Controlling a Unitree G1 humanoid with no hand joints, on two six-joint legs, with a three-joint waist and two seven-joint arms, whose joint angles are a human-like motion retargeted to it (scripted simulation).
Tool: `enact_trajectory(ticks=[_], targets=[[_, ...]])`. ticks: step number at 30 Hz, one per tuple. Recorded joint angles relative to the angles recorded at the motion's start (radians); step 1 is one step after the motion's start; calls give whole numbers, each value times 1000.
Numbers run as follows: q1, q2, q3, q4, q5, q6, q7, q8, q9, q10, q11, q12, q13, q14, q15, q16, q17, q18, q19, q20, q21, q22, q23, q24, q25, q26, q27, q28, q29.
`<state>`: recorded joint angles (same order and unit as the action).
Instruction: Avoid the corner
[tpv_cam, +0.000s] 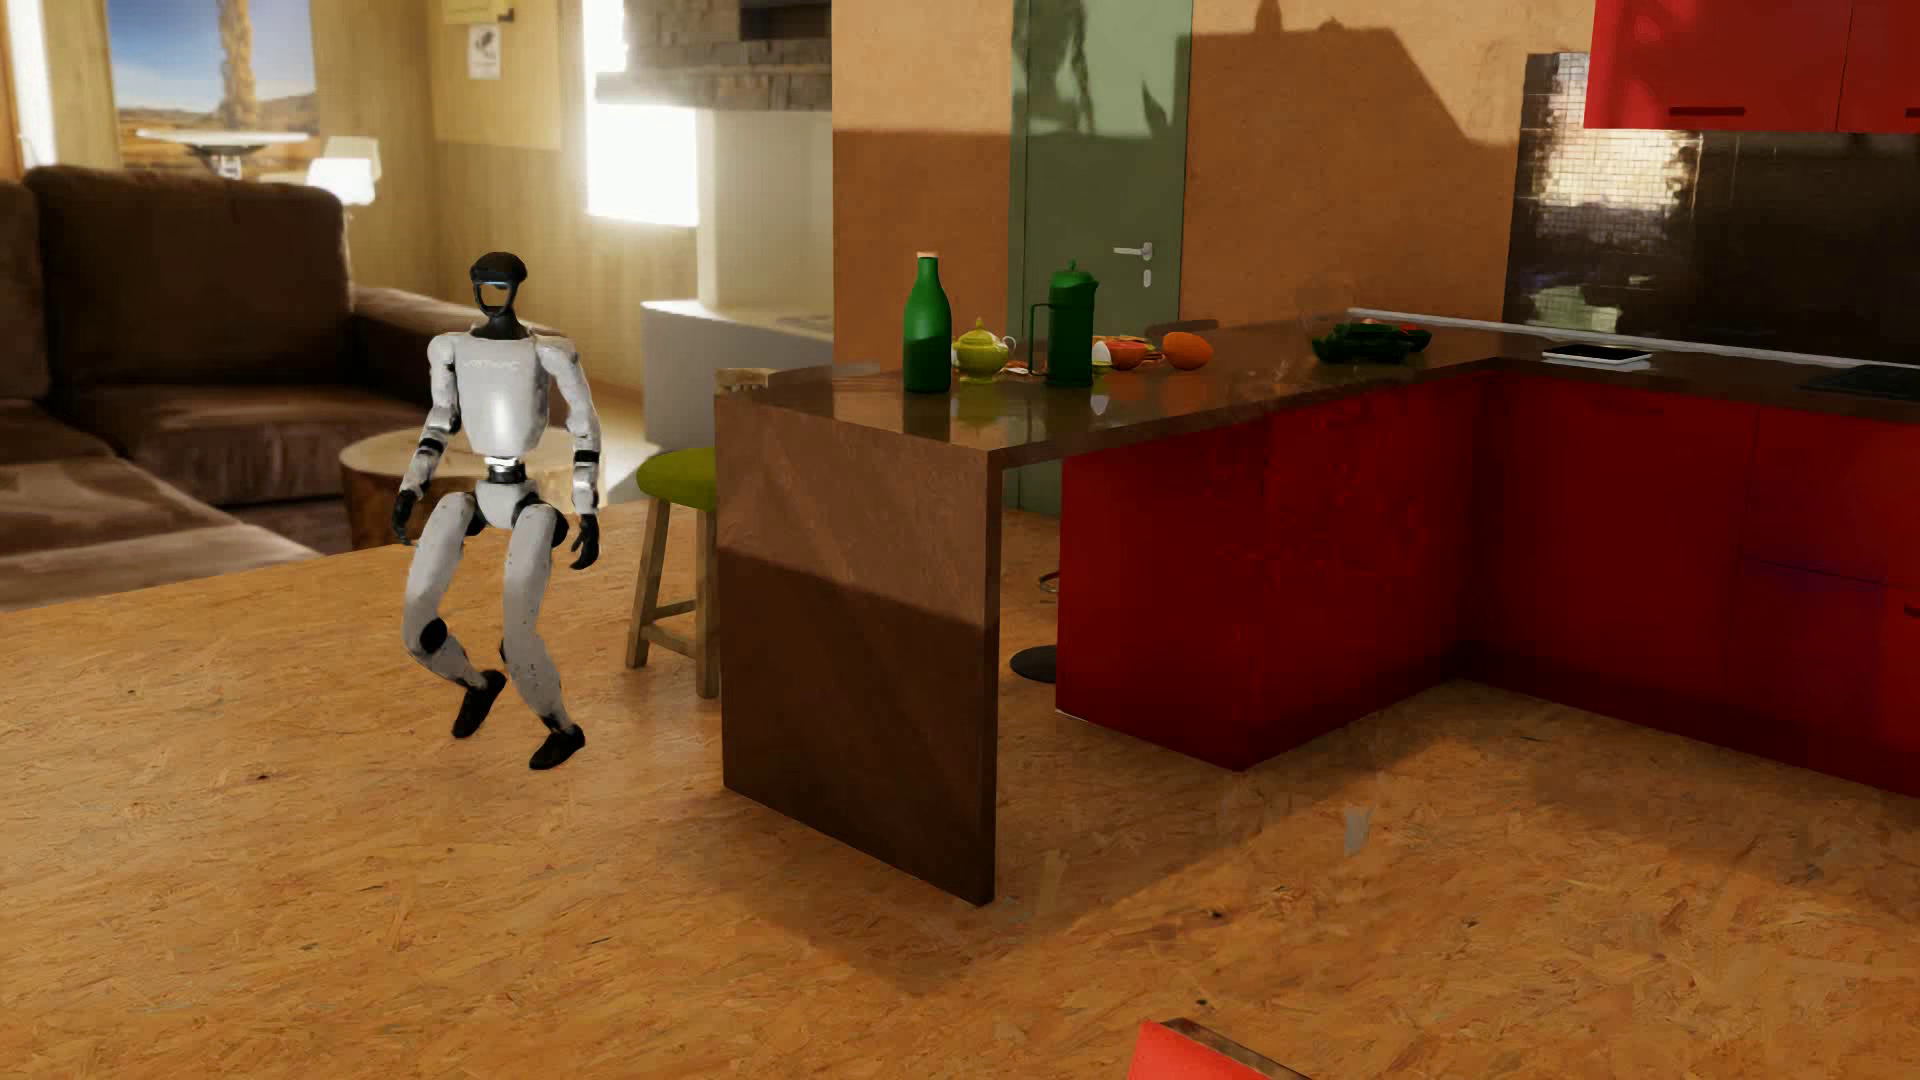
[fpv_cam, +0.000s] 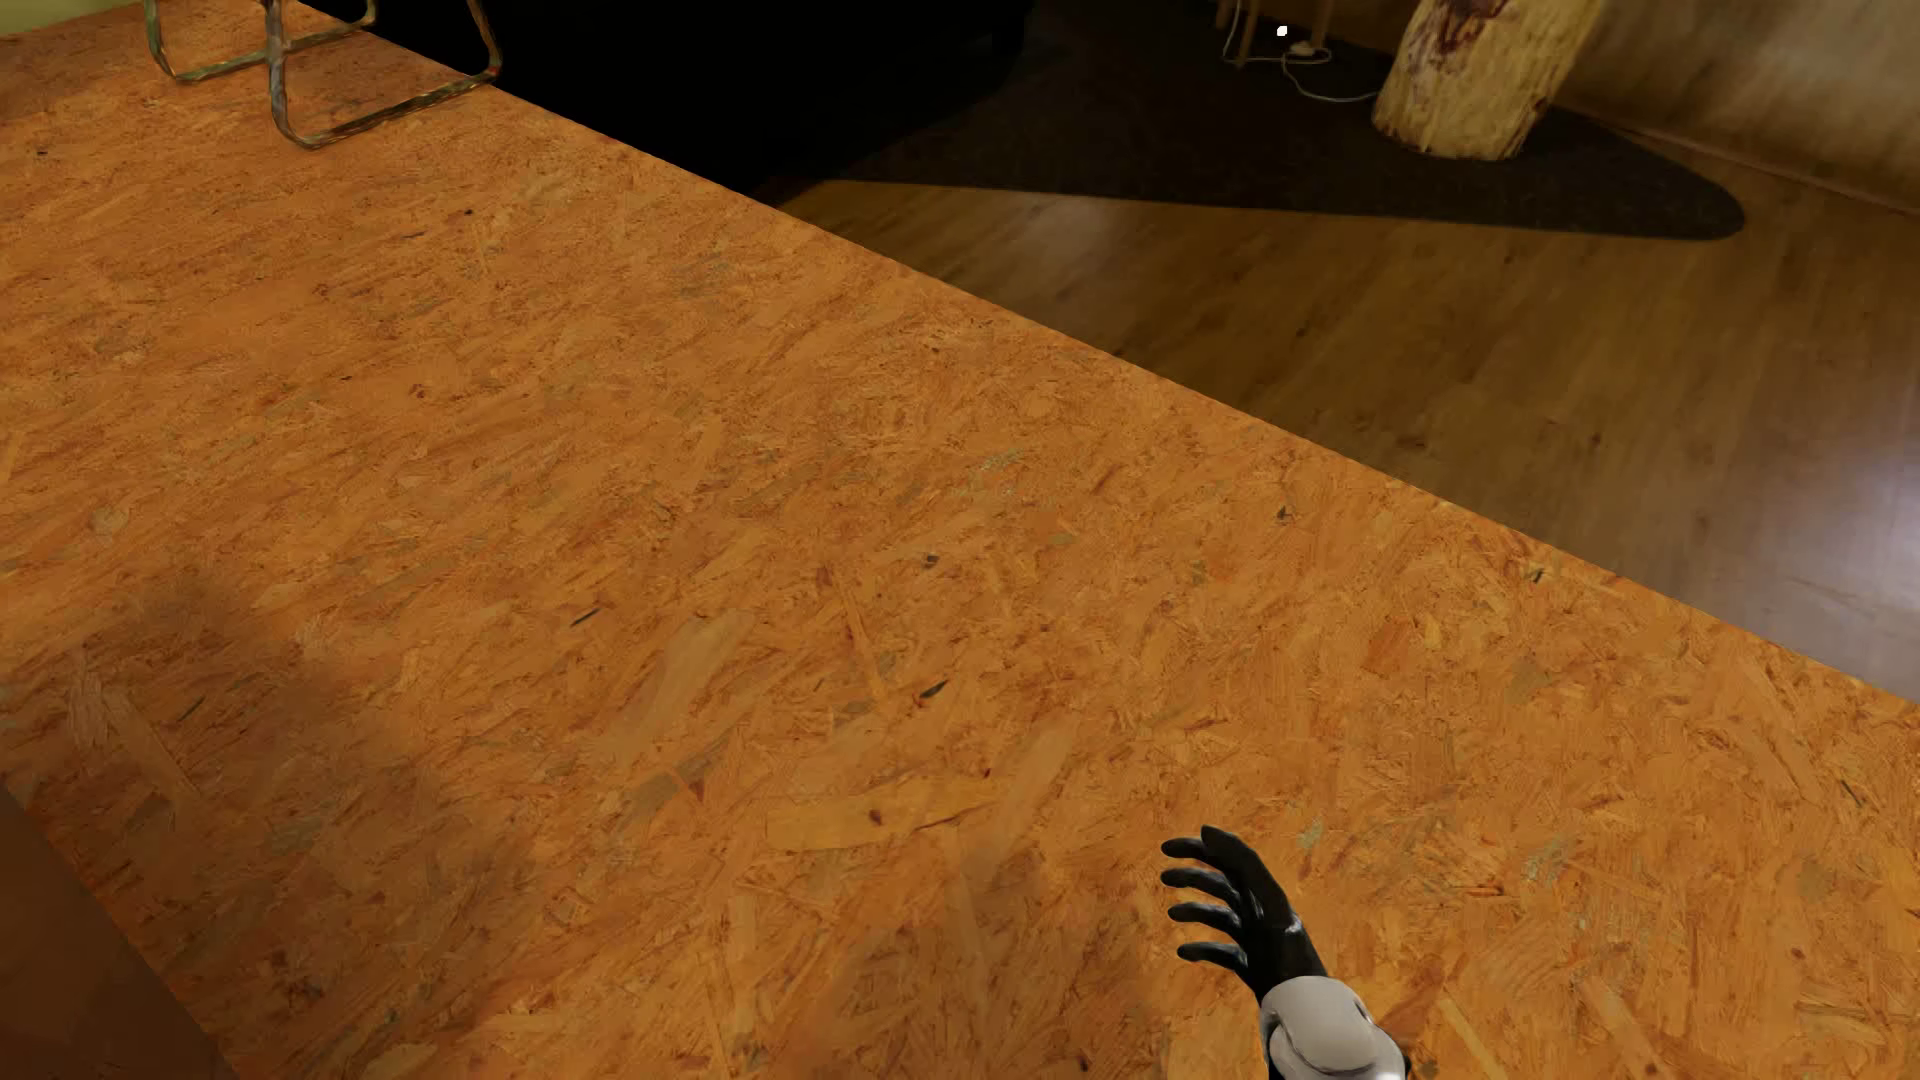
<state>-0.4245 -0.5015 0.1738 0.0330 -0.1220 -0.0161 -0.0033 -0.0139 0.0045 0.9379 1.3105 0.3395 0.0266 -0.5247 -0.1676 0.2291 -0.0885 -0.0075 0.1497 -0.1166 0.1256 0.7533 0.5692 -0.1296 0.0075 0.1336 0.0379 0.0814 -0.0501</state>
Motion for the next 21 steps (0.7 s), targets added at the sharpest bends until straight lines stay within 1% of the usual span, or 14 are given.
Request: enact_trajectory(ticks=[2, 4, 6, 7, 9, 10, 11, 12, 13, 15, 16, 18, 19, 21], targets=[[93, -146, -80, -22, 18, -44, -25, 78, 7, -61, -133, -30, 147, -35, -193, -48, -34, -13, 33, 69, -51, -74, 44, 10, -19, 12, -82, 40, 2], [155, -150, -63, -47, -4, -72, -63, 74, 15, -53, -428, -160, 254, -91, -166, -95, -98, -21, 53, 83, -98, -182, 77, 116, -49, 21, -71, 9, 21], [39, -62, -18, -2, -14, 22, -33, -9, 28, 248, -442, -161, 171, 78, -152, -107, -179, 129, -55, 58, -64, -132, 69, 166, -39, -29, -37, -92, -12], [-16, 3, 26, 20, -23, 69, 16, -41, 28, 327, -479, -107, 115, 150, -175, -79, -171, 126, -36, 71, -78, -128, 74, 142, -26, -44, -54, -148, -55], [-70, 156, 149, 40, -43, 143, 90, -113, 13, 241, -570, -29, 50, 77, -219, -53, -111, 27, -18, 129, -41, -157, -17, 105, 5, -28, -85, -187, -135], [-77, 194, 170, 29, -58, 161, 101, -127, 10, 104, -529, 9, -13, 20, -246, -43, -76, 31, -3, 128, -5, -153, -48, 115, 15, -17, -100, -160, -146], [-62, 154, 152, 22, -60, 170, 94, -95, 7, 3, -360, 40, -71, 41, -214, -35, -48, 102, 14, 80, 16, -88, -24, 131, 10, -21, -133, -109, -135], [-29, 58, 114, -8, -48, 129, 84, -8, 18, 10, -144, 19, -73, 15, -96, -8, -7, 84, 25, -2, 8, 22, 42, 139, -12, -22, -181, -56, -105], [7, -26, 61, -32, 5, 75, 60, 54, 24, -2, -88, 2, 5, -15, -113, -30, -16, 77, 27, 30, -7, -2, 56, 131, -53, -6, -196, -14, -57], [95, -134, -46, -65, 16, -42, 37, 54, 21, -37, -293, -33, 126, -80, -235, -72, -58, 61, 19, 52, -48, -128, 45, 93, -142, 5, -122, 45, 47], [142, -130, -53, -80, 6, -84, 11, 44, 11, -42, -398, -111, 200, -122, -207, -75, -78, 52, 16, 50, -71, -156, 76, 80, -164, 14, -117, 43, 80], [108, -40, -40, -66, 2, -71, -25, -7, 28, 183, -378, -236, 221, -23, -251, -84, -157, 80, -61, 43, -79, -125, 72, 47, -145, 9, -74, -40, 75], [45, 25, -21, -42, -2, -40, 3, -38, 31, 289, -417, -208, 175, 121, -278, -90, -159, 116, -45, 69, -96, -121, 74, 29, -105, -9, -62, -98, 22], [-64, 159, 65, -7, -26, 35, 77, -84, 54, 298, -479, -119, 67, 113, -310, -76, -140, 104, -17, 122, -102, -150, -27, 24, -16, -27, -35, -174, -104]])
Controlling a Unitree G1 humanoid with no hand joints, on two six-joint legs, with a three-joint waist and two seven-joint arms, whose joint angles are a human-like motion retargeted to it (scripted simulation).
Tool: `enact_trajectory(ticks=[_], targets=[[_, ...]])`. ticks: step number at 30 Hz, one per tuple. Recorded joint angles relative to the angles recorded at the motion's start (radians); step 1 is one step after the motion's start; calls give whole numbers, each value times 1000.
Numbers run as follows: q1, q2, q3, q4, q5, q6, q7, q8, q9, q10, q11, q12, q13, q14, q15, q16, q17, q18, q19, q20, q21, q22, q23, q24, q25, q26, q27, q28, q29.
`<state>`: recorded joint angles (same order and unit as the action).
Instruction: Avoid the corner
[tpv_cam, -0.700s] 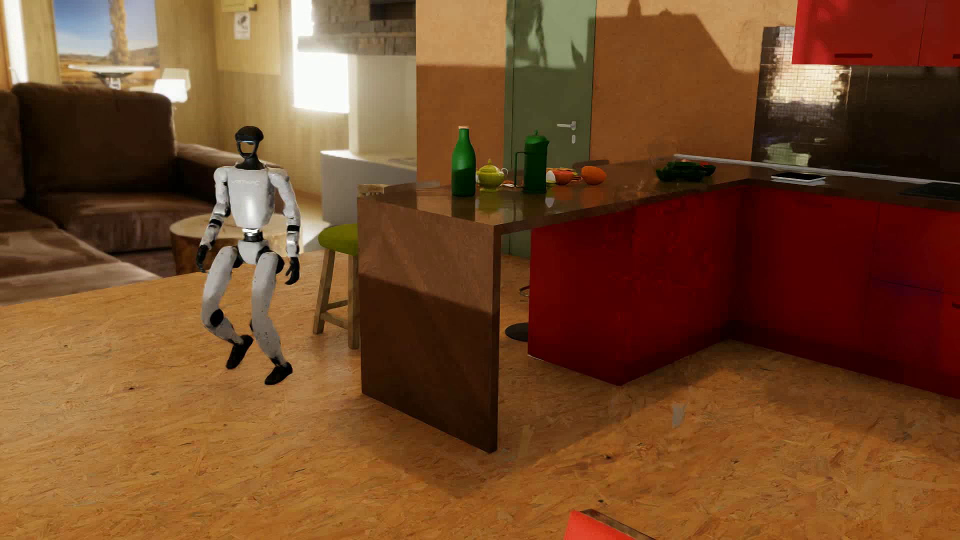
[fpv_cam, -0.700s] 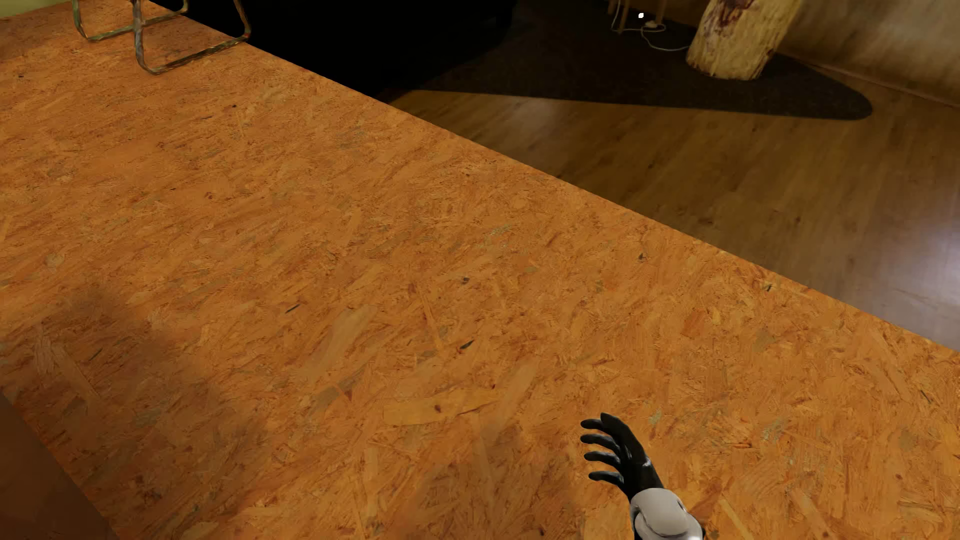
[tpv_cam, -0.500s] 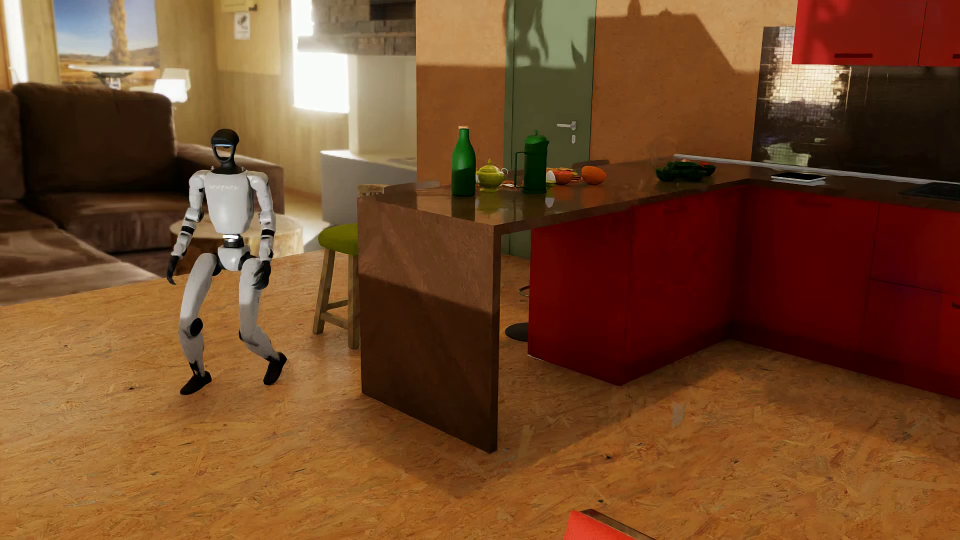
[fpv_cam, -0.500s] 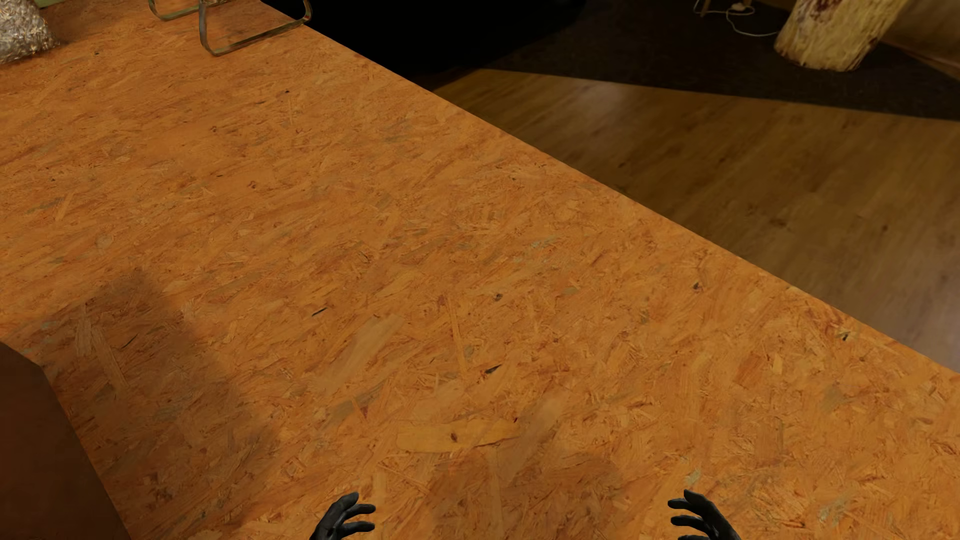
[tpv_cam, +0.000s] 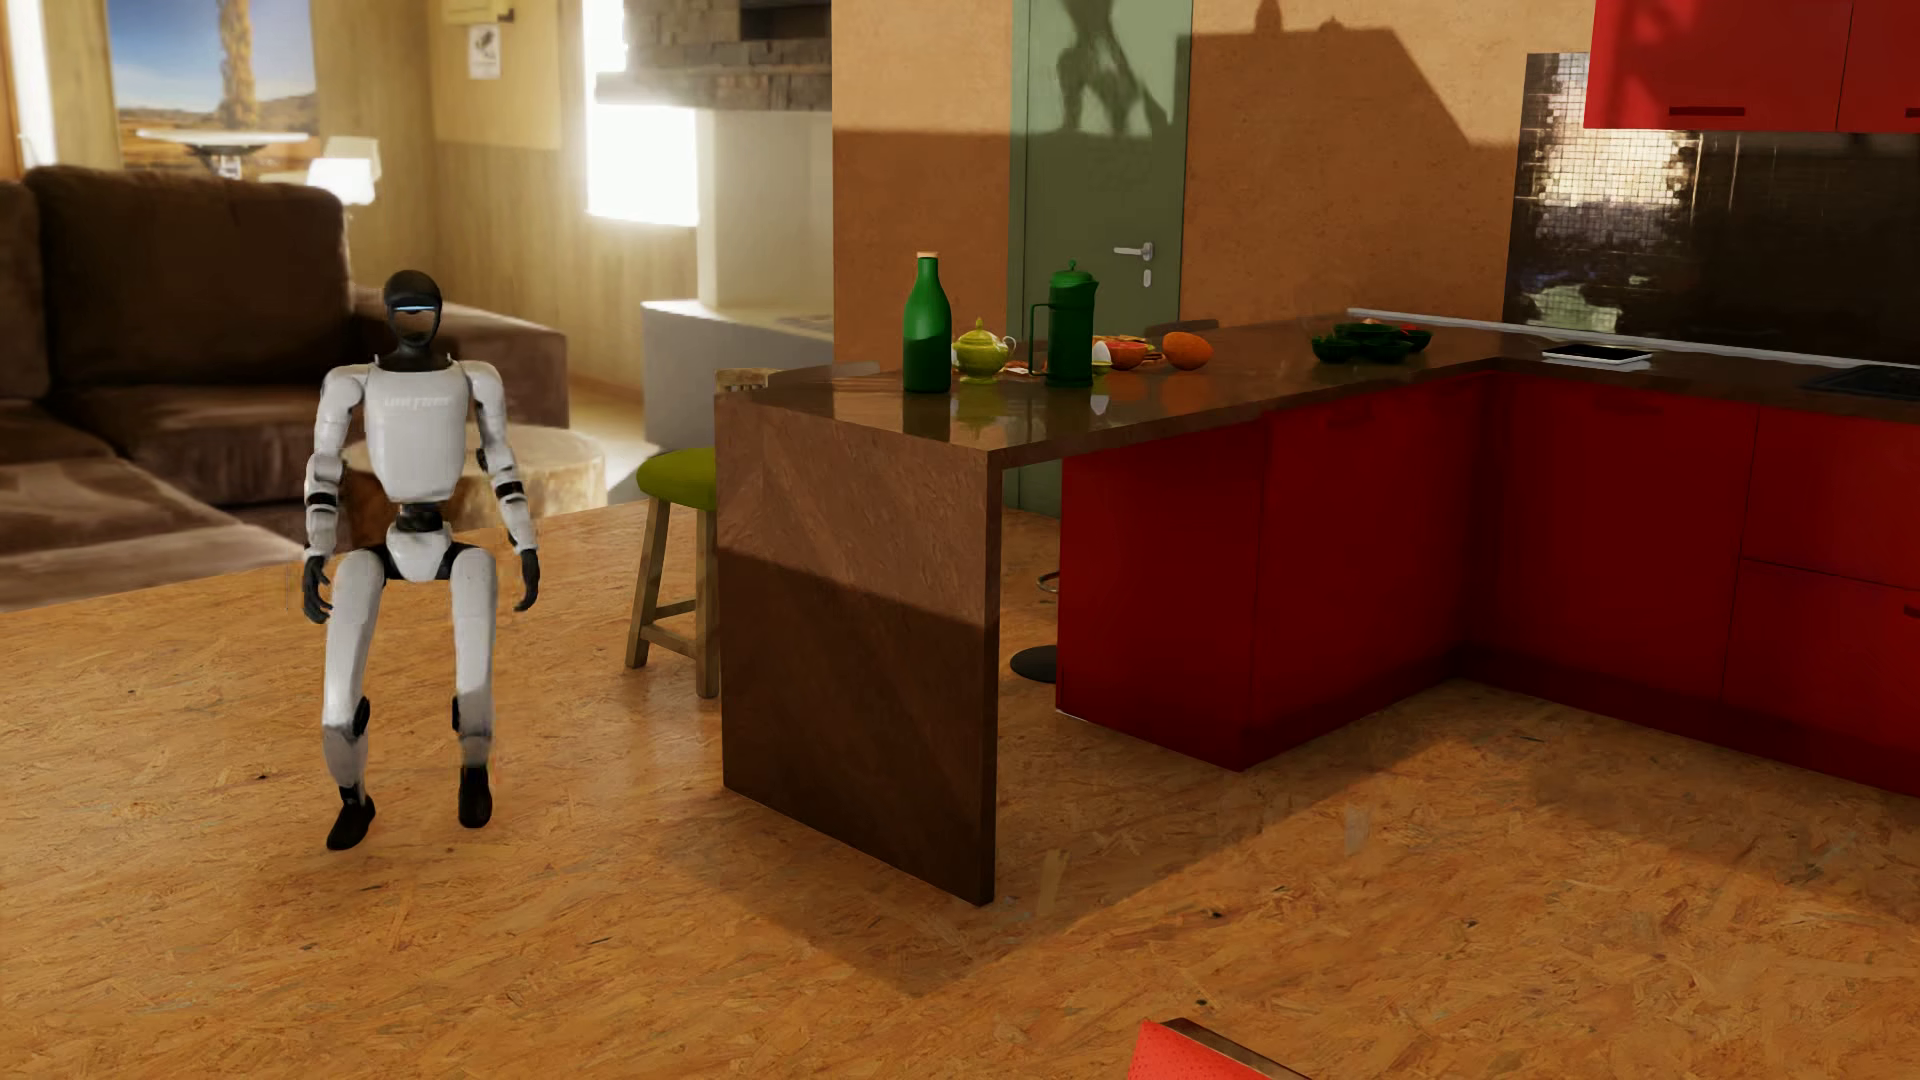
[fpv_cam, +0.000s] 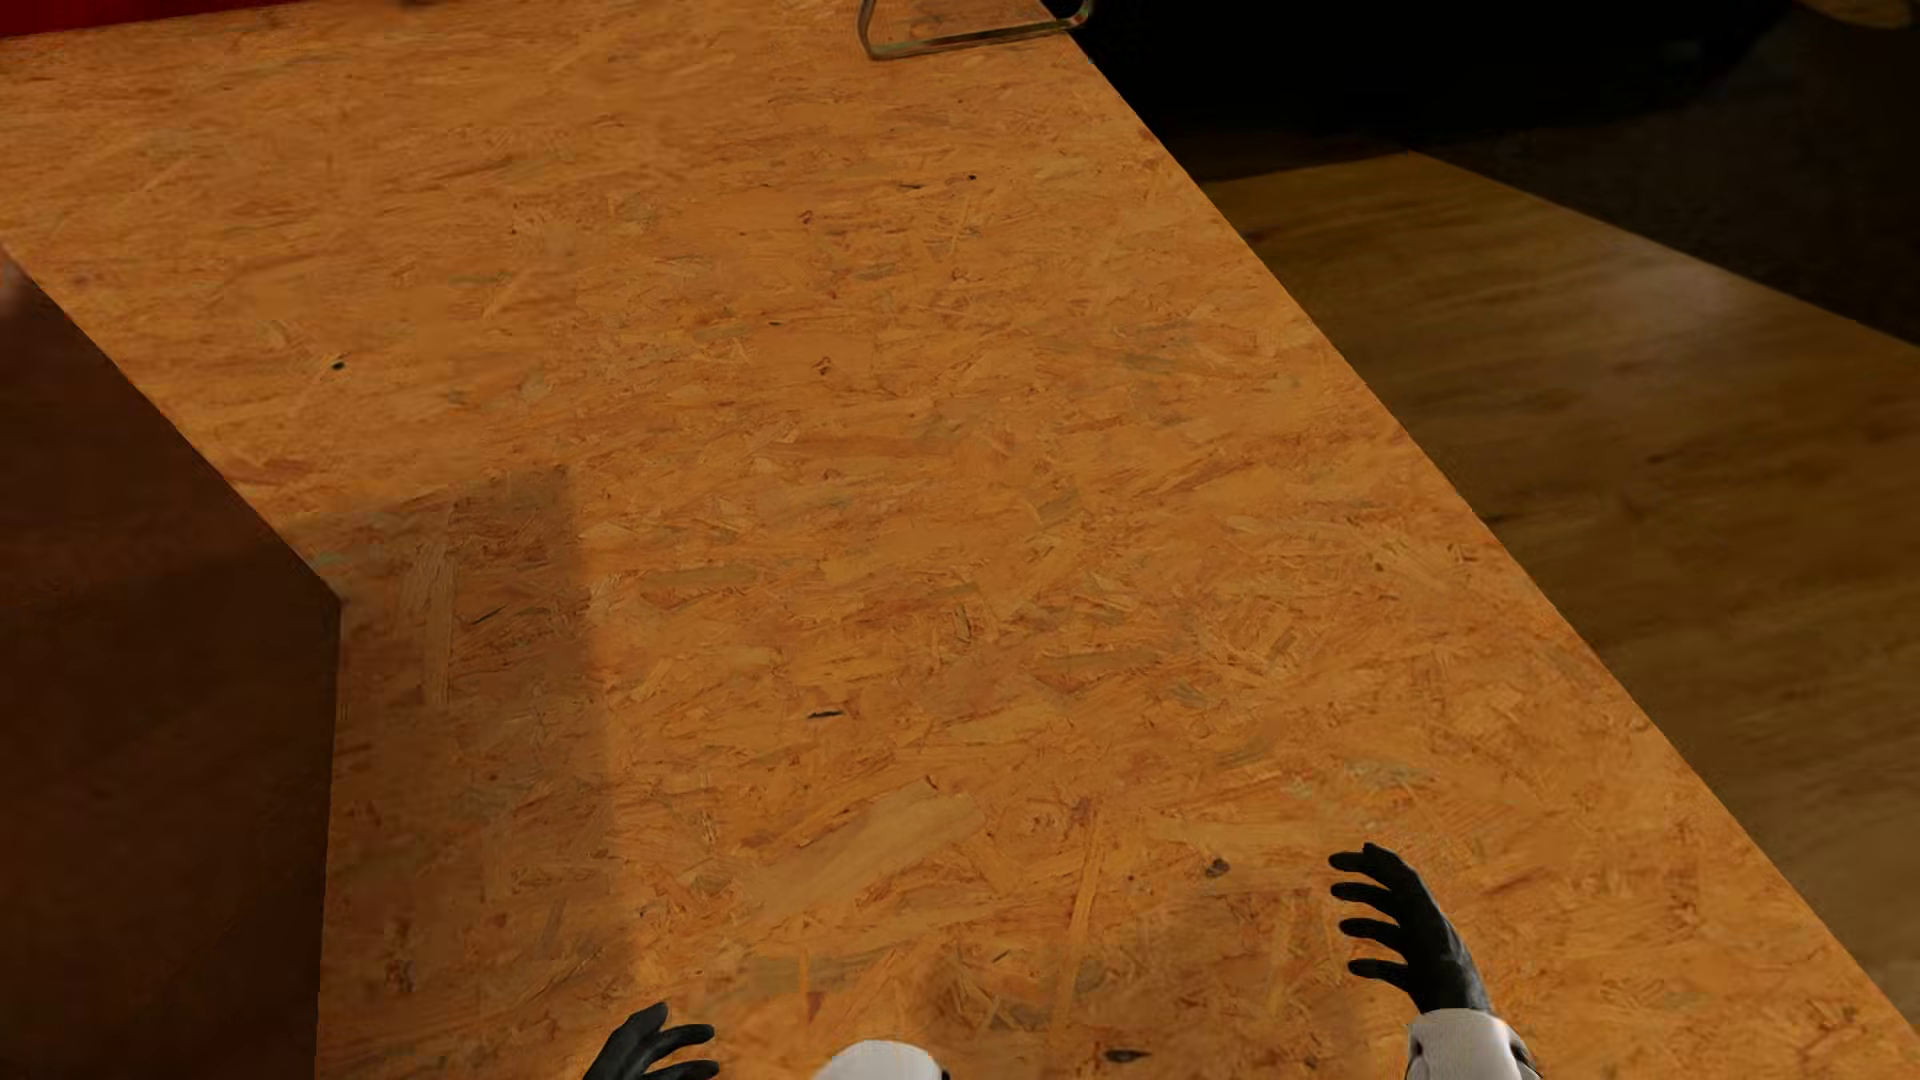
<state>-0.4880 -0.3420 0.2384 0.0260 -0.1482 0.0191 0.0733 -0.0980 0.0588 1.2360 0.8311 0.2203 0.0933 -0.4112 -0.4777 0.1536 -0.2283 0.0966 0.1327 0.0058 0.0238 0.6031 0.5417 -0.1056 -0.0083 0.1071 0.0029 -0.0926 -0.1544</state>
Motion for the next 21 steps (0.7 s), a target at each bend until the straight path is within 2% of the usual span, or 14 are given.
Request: enact_trajectory(ticks=[2, 4, 6, 7, 8, 9, 11, 12, 13, 14, 15, 16, 20, 21], targets=[[-13, -115, 7, 21, -10, 62, 7, 41, -10, -267, 329, 72, -118, -101, 198, 39, 109, -24, 53, -94, 87, 106, 52, 75, 36, -27, -69, 47, -69], [95, -272, -72, -41, 52, 30, -32, 138, 6, -304, 417, 61, -25, -165, 176, 38, 105, -23, 78, -109, 106, 119, 63, 92, 11, 11, -131, 119, -38], [192, -401, -134, -89, 74, -35, -66, 114, 15, -310, 249, 18, 96, -201, 139, 7, 38, -18, 77, -109, 37, 40, 41, 61, -52, 34, -83, 178, 44], [143, -384, -121, -104, 66, -63, -72, 92, 18, -129, 65, -8, 105, -123, 189, -18, 2, -31, 66, -64, 17, -13, 108, 55, -65, 35, -82, 184, 73], [59, -349, -85, -91, 62, -42, -73, 56, 8, 56, 61, -10, 94, 8, 260, -27, -51, -26, -16, -64, 15, -8, 153, 49, -58, 18, -74, 167, 82], [-20, -309, -43, -67, 55, -13, -42, 14, 2, 121, 76, -23, 61, 78, 208, -8, -57, -20, -150, -83, 9, 54, 151, 36, -35, 3, -58, 130, 64], [-72, -185, 22, -1, 35, 35, 8, -47, -12, -13, 49, 36, 2, -71, 125, 26, 4, -84, -56, -27, 54, 12, 49, 33, 16, 6, -46, 77, 10], [-68, -122, 46, 26, 30, 58, 2, -74, -31, -112, 37, 62, -25, -144, 83, 29, 32, -114, -85, -22, 80, 24, 11, 47, 28, 11, -48, 79, -2], [-50, -89, 48, 35, 14, 61, -6, -80, -49, -217, 66, 82, -56, -124, 33, 40, 62, -73, -59, -30, 103, 34, 16, 56, 25, 18, -58, 90, -3], [-4, -98, 18, 21, -1, 52, -3, -39, -46, -228, 185, 95, -70, -116, 46, 62, 95, -31, -16, -63, 121, 76, 13, 60, 11, 13, -60, 106, 3], [29, -179, -42, -4, 16, 30, -20, 44, -51, -235, 364, 88, -48, -148, 184, 89, 125, -30, 19, -122, 111, 131, 36, 63, -12, 5, -72, 130, 18], [76, -255, -114, -27, 50, -9, -31, 114, -58, -277, 439, 84, -5, -164, 222, 73, 108, -31, 52, -83, 101, 146, 51, 58, -33, -4, -64, 153, 42], [291, -376, -213, -78, 74, -132, -129, 122, -40, -419, 215, -84, 187, -180, 113, -12, 32, -58, 129, -91, -27, 30, 41, 106, -85, -24, 49, 192, 98], [244, -334, -197, -96, 52, -152, -139, 119, -23, -263, 10, -116, 184, -124, 110, -31, 25, -18, 132, -72, -27, -3, 74, 126, -75, -25, 22, 172, 92]])
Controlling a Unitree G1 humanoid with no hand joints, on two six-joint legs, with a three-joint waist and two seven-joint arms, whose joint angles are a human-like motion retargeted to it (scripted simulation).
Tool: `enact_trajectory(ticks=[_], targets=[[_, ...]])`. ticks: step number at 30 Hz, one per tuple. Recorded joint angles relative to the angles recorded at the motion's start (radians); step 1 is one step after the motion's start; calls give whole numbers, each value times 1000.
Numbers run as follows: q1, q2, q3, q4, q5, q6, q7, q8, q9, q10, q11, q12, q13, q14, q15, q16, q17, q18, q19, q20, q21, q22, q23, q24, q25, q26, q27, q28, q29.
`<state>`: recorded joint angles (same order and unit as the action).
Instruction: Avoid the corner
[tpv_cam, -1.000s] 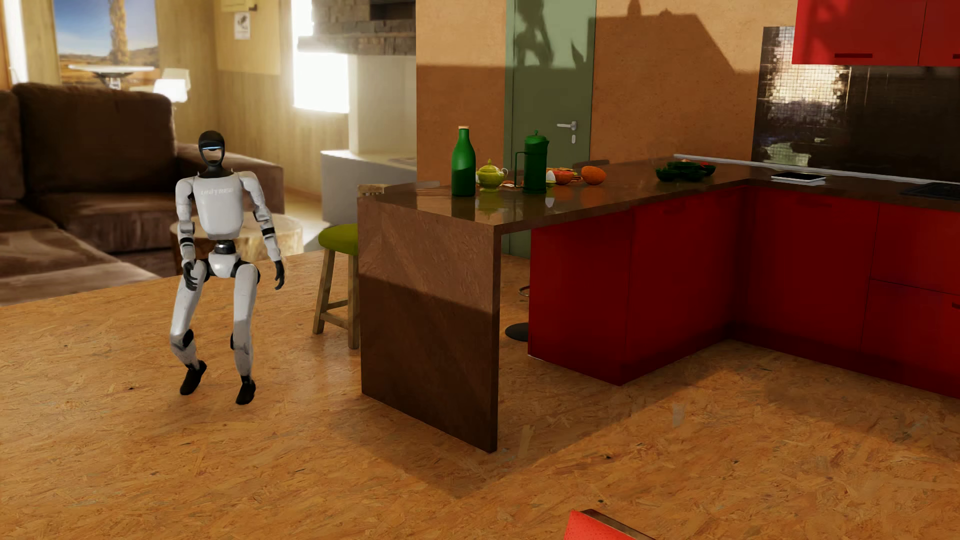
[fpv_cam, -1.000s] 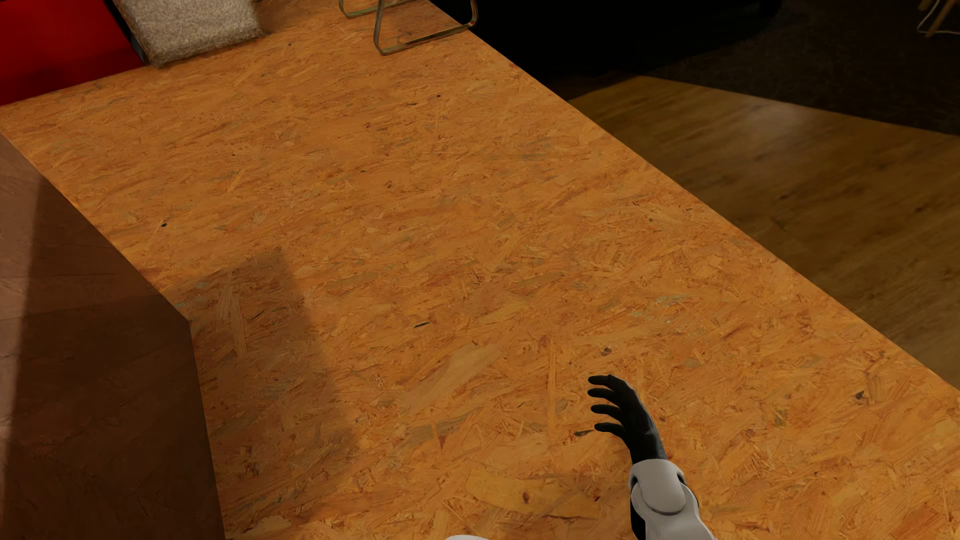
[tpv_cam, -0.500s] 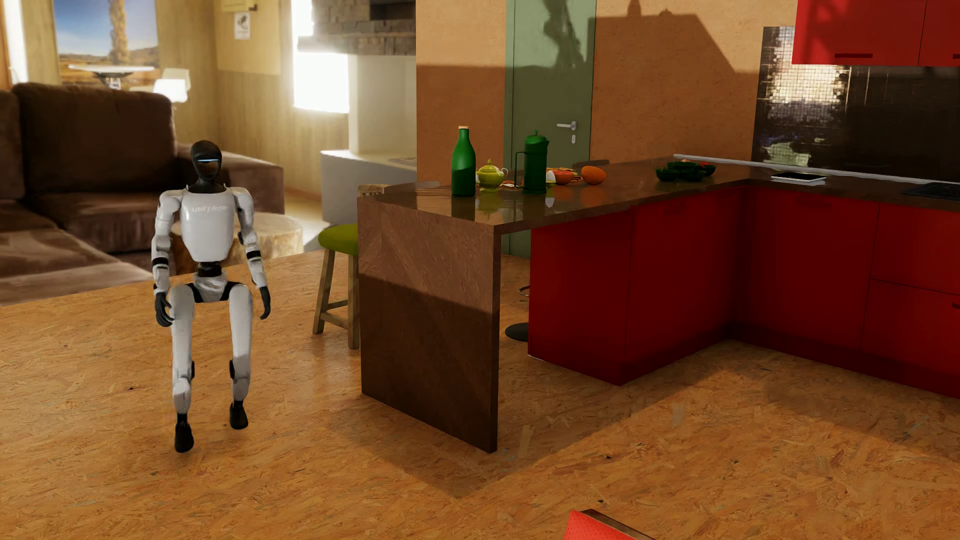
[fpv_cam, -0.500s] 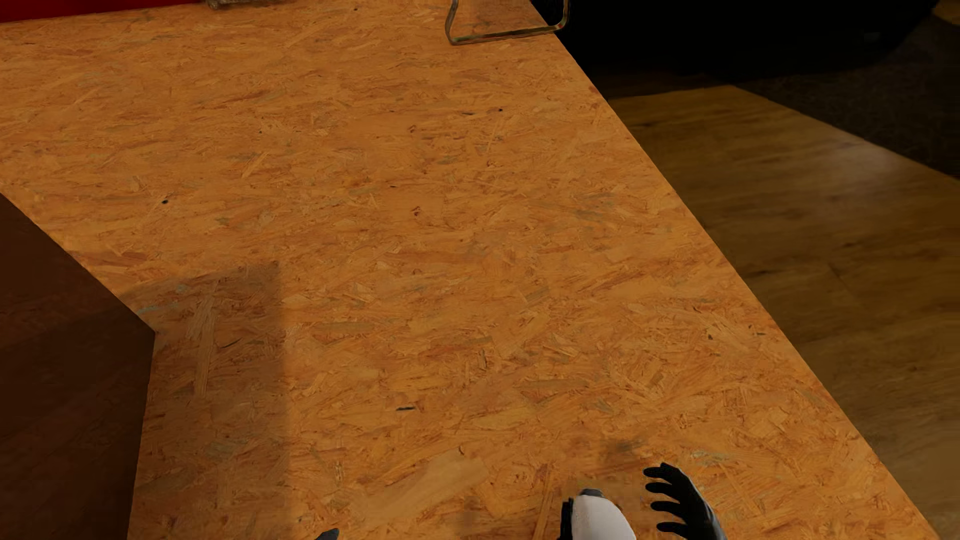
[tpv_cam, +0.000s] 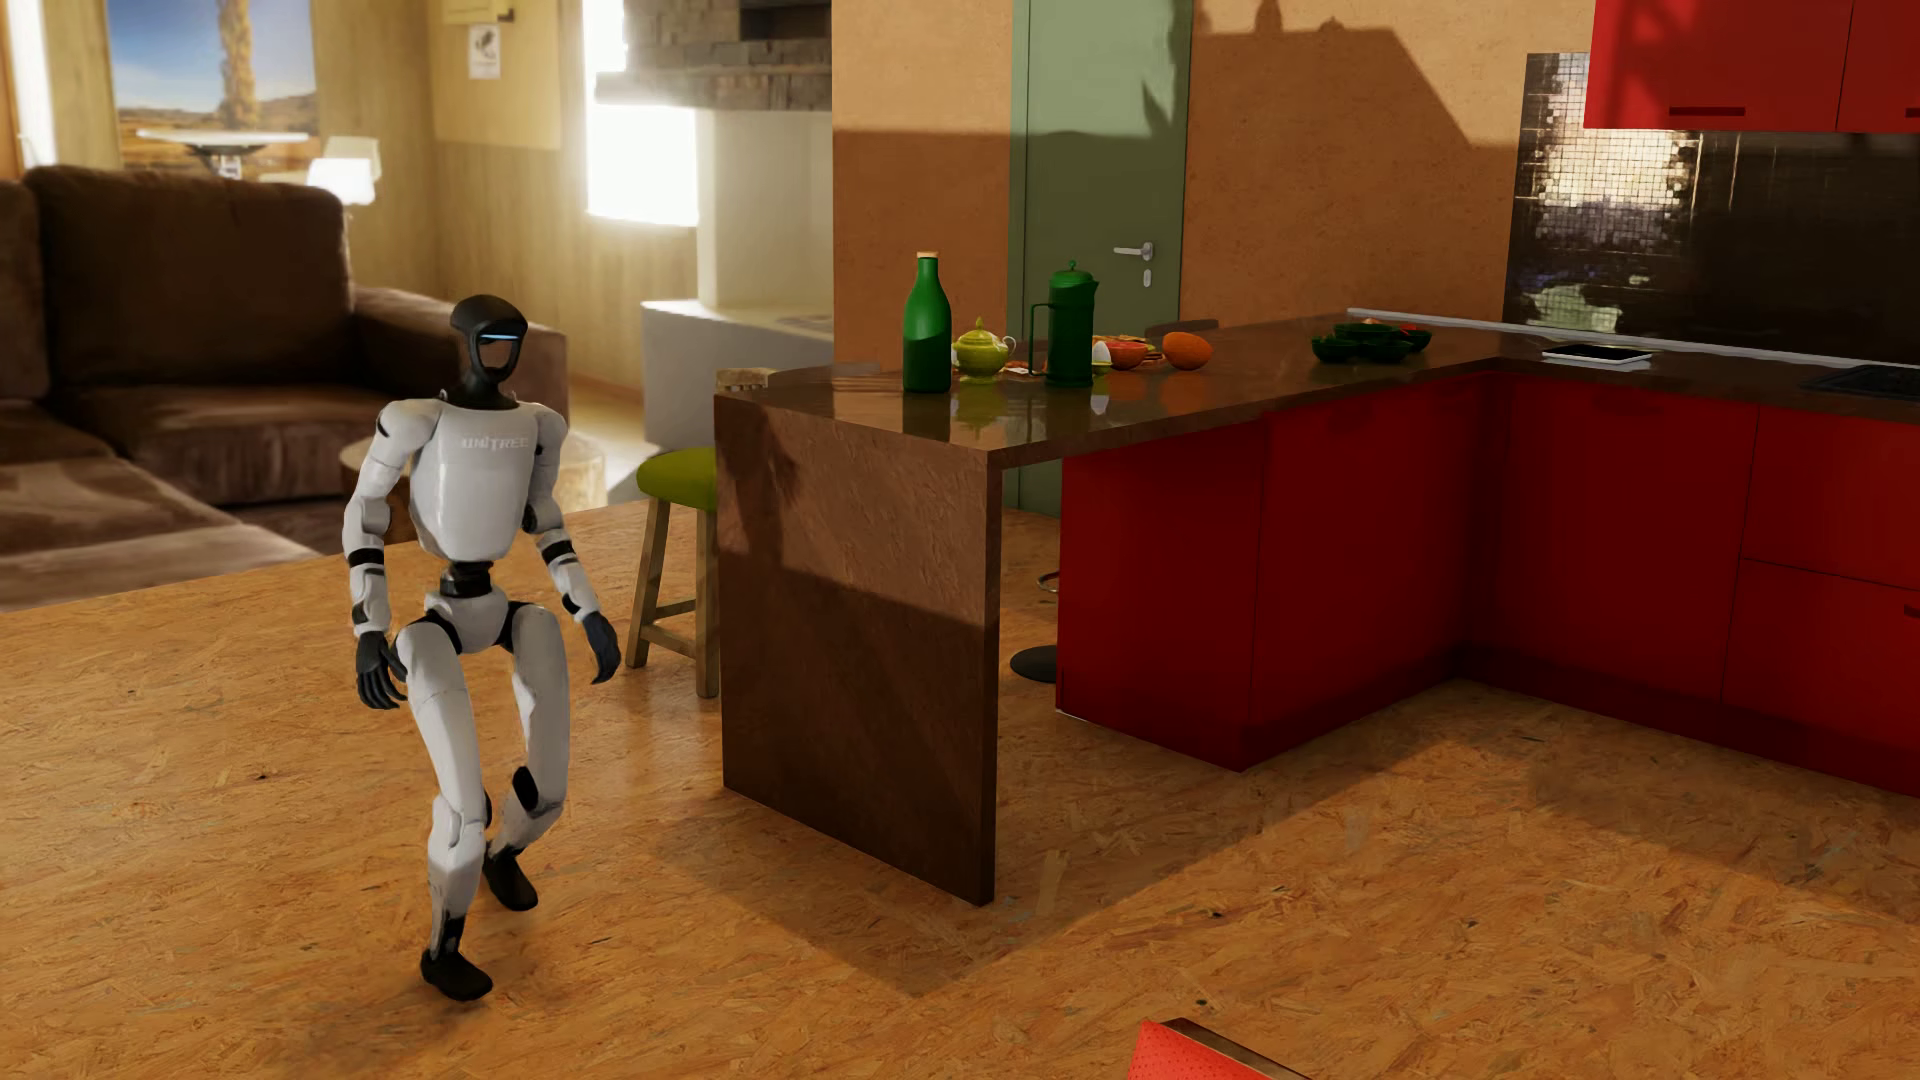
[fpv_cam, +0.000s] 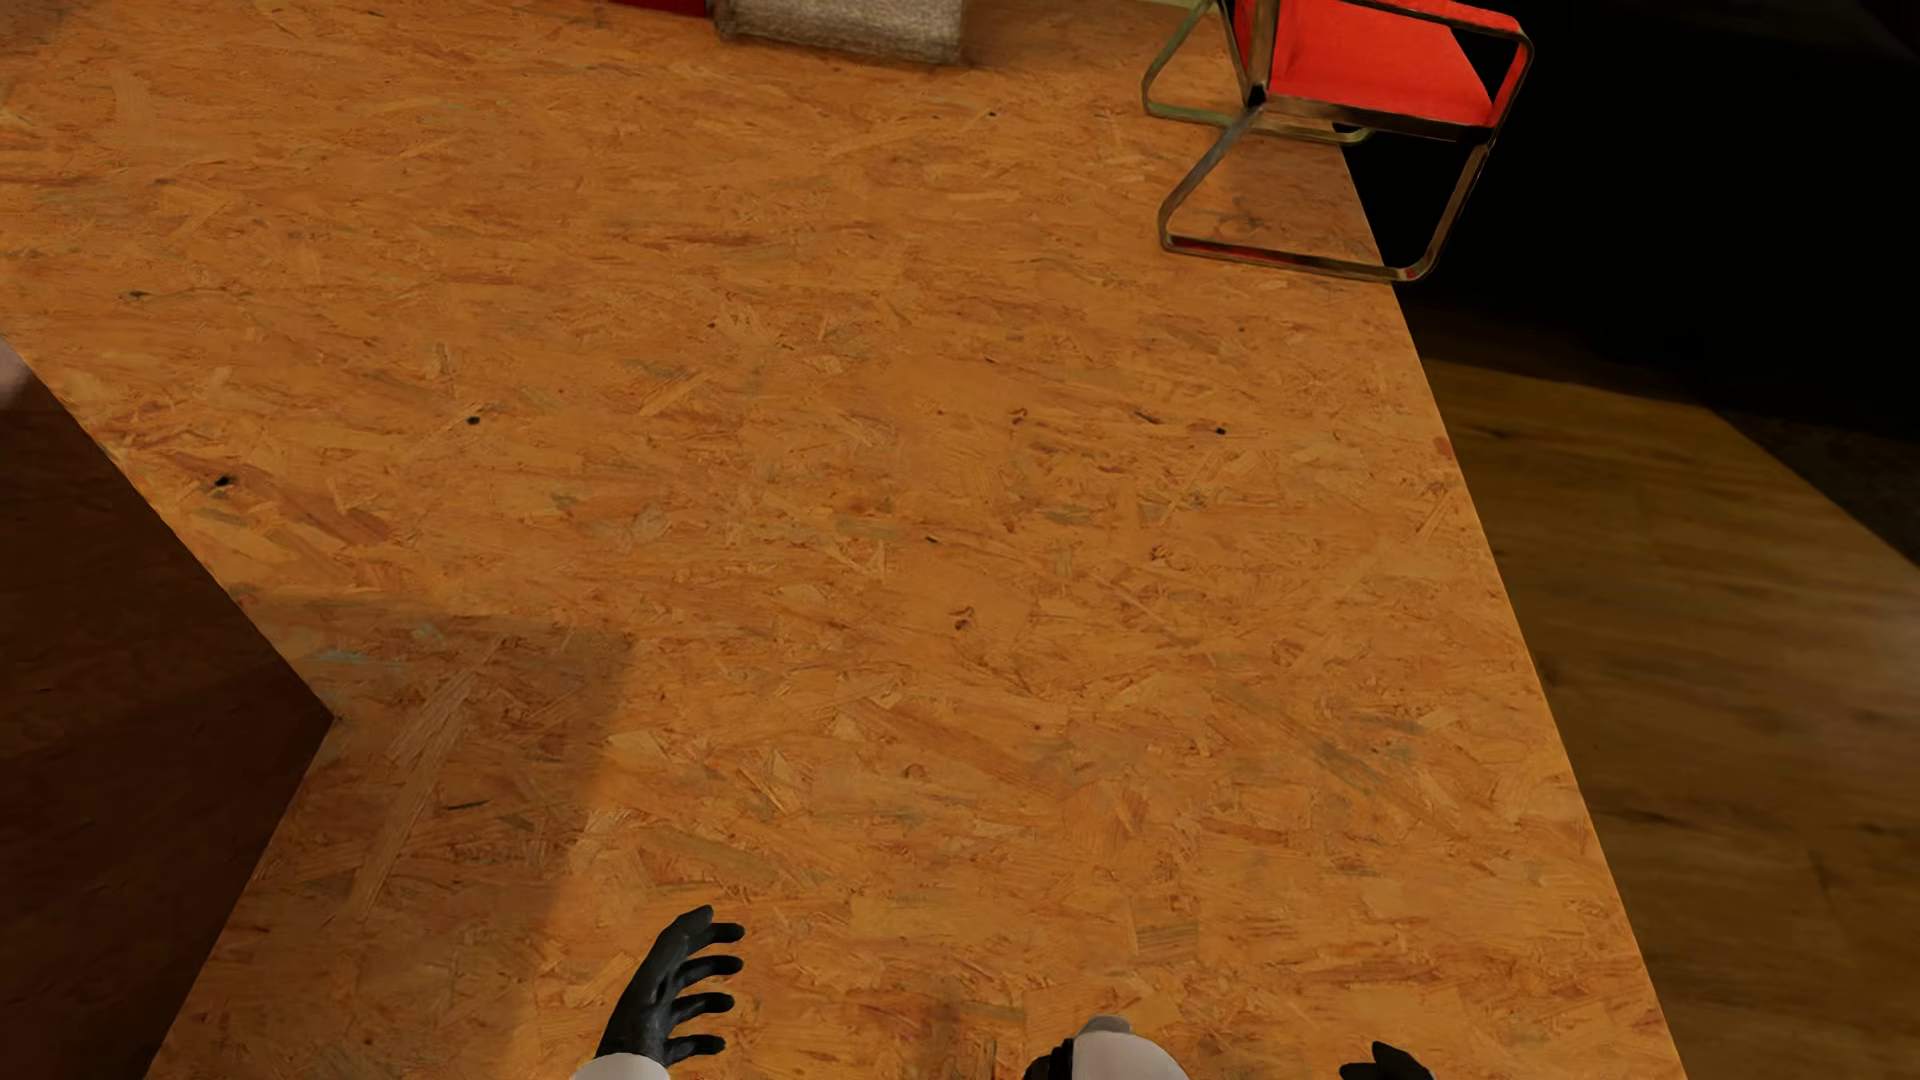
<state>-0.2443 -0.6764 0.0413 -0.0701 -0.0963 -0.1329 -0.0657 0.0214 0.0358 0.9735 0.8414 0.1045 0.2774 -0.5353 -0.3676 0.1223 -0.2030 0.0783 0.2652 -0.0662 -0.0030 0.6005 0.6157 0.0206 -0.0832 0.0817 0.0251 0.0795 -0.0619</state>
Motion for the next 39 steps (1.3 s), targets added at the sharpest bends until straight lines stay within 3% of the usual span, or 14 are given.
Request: enact_trajectory(ticks=[2, 3, 6, 8, 11, 15, 19, 23, 24, 26, 28, 33, 35, 39], targets=[[-196, 91, 107, 57, -26, 89, 78, -84, 50, 328, -1, 45, -85, 254, 89, 35, -80, 28, -159, -3, 6, 18, 32, -13, 72, -16, -76, -84, -48], [-259, 143, 154, 100, -37, 136, 124, -116, 58, 294, 2, 114, -145, 189, 42, 69, -64, 14, -246, 34, 29, 30, 6, -23, 103, -16, -94, -128, -80], [-265, 233, 239, 139, -70, 254, 123, -133, 4, 0, 126, 249, -298, 35, -65, 77, 60, -51, -143, 20, 150, 72, -58, -22, 91, 51, -87, -83, -99], [-164, 103, 172, 86, -28, 226, 91, 2, 11, -19, 388, 200, -241, -35, 139, 77, 94, -55, -197, -59, 135, 124, 4, -65, 28, 91, -123, -16, -43], [-135, 101, 109, 47, -17, 157, 38, 13, 0, 138, 119, 96, -63, -37, -45, -16, -40, -33, -124, 5, 47, 5, 50, -127, -30, 72, -133, 20, 15], [-267, 367, 258, 92, -54, 193, 155, -125, -28, 202, -31, 177, -198, 65, -143, 46, 15, -24, -125, 47, 77, -4, -74, -111, 89, 5, 50, -169, -114], [-91, 96, 120, 53, 39, 109, 74, 2, -2, -83, 415, 187, -178, -73, 5, 74, 82, -11, -63, -25, 89, 113, 0, -74, 60, 45, -172, -65, -20], [-52, -21, 48, -5, 15, 16, 42, -18, 41, 170, 27, 23, -35, 64, 125, 31, -42, 5, -28, 10, 13, 3, 64, -45, -14, 130, -133, 50, 51], [-134, 25, 92, 25, 8, 65, 63, -62, 47, 322, 45, 18, -66, 232, 98, 26, -85, 10, -87, 4, 21, 32, 77, -45, 10, 124, -123, 11, 16], [-280, 154, 197, 80, -10, 163, 124, -126, 59, 319, 21, 142, -210, 142, 14, 55, -70, -25, -233, 51, 27, 12, -23, -33, 78, 99, -65, -106, -77], [-295, 194, 242, 129, -34, 228, 110, -114, 17, 26, 140, 239, -314, 49, -14, 66, 31, -47, -111, 37, 92, 68, -48, 17, 111, 73, -91, -122, -125], [-66, 53, 75, 1, 18, 111, 49, -8, 2, -29, 112, 132, -57, -67, 20, -3, 5, -37, -87, 23, 31, -9, 35, -97, -12, 31, -197, -26, 23], [-179, 147, 115, 49, 13, 153, 72, -88, -9, 240, 108, 63, -49, 98, -67, 6, -54, 24, -252, -13, 45, 69, 41, -137, 8, -30, -100, -80, 20], [-314, 407, 274, 103, -27, 208, 157, -197, -31, 143, -35, 191, -265, 19, -171, 34, 16, -46, -193, 47, 103, -14, -71, -131, 126, 19, 51, -146, -94]])
